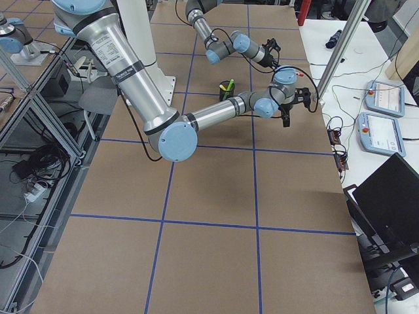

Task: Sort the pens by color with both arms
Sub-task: 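Lift the white red-capped marker out of the cup with the left gripper, then hold the white marker raised above the cup with the left gripper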

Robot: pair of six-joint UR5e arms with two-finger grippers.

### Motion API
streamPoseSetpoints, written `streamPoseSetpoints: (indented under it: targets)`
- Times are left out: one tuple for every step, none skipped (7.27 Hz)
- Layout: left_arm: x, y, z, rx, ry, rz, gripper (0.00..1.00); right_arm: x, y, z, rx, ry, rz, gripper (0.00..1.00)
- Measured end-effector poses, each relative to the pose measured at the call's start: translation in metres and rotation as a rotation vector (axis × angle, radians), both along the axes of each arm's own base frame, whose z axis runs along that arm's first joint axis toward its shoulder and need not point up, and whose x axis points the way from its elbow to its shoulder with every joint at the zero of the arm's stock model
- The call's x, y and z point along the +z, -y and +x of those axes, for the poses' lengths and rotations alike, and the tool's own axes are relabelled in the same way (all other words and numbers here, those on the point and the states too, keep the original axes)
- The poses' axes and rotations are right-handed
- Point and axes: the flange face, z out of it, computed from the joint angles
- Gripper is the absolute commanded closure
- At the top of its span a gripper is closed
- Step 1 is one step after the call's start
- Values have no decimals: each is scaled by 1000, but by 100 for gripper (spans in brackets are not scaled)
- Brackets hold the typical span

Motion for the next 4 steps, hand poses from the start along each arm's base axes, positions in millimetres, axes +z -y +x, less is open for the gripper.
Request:
streamPoseSetpoints:
  targets:
    - [12, 4, 6, 28, 42, 23, 100, -1, 0, -1, -1, 0, 1, 0]
    - [22, 6, 11, 59, 81, 41, 100, -1, 0, -1, 0, 0, 1, 0]
    - [28, 4, 17, 85, 106, 49, 100, -2, 0, -2, 1, 0, 1, 0]
    - [36, 0, 26, 106, 122, 49, 100, -3, 0, -3, 2, 0, 2, 0]
